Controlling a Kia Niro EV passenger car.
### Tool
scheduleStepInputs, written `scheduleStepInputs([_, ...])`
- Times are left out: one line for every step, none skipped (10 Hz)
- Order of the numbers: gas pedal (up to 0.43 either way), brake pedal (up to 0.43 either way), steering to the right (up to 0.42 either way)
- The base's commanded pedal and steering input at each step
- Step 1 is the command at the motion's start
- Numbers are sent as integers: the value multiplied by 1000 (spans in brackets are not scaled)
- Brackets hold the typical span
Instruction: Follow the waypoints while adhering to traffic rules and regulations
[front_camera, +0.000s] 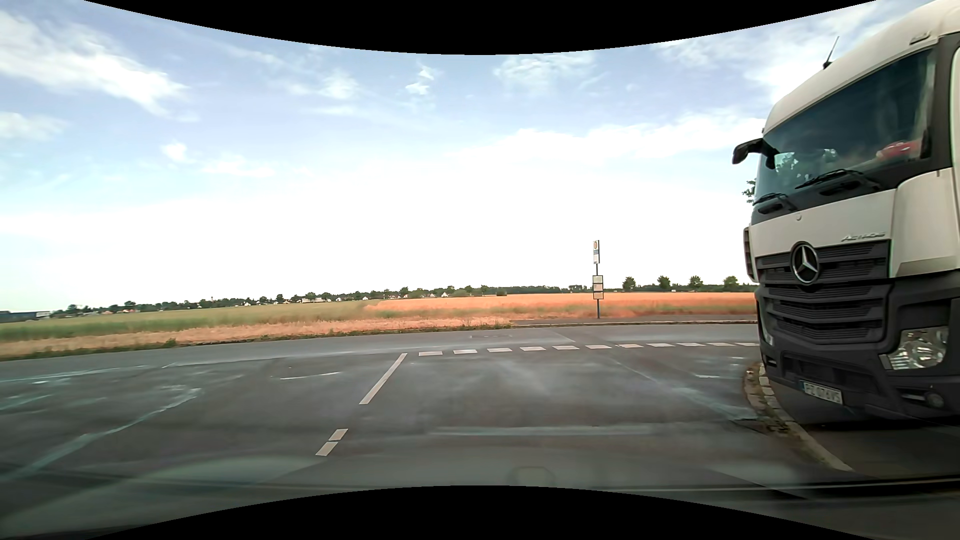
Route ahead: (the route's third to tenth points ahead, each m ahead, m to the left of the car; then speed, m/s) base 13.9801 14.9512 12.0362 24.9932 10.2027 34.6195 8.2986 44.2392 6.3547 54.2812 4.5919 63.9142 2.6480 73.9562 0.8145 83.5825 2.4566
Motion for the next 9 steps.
scheduleStepInputs([0, 110, -23])
scheduleStepInputs([0, 79, -24])
scheduleStepInputs([0, 67, -25])
scheduleStepInputs([0, 43, -24])
scheduleStepInputs([0, 24, -23])
scheduleStepInputs([0, 0, -23])
scheduleStepInputs([0, 0, -23])
scheduleStepInputs([0, 0, -22])
scheduleStepInputs([0, 0, -22])
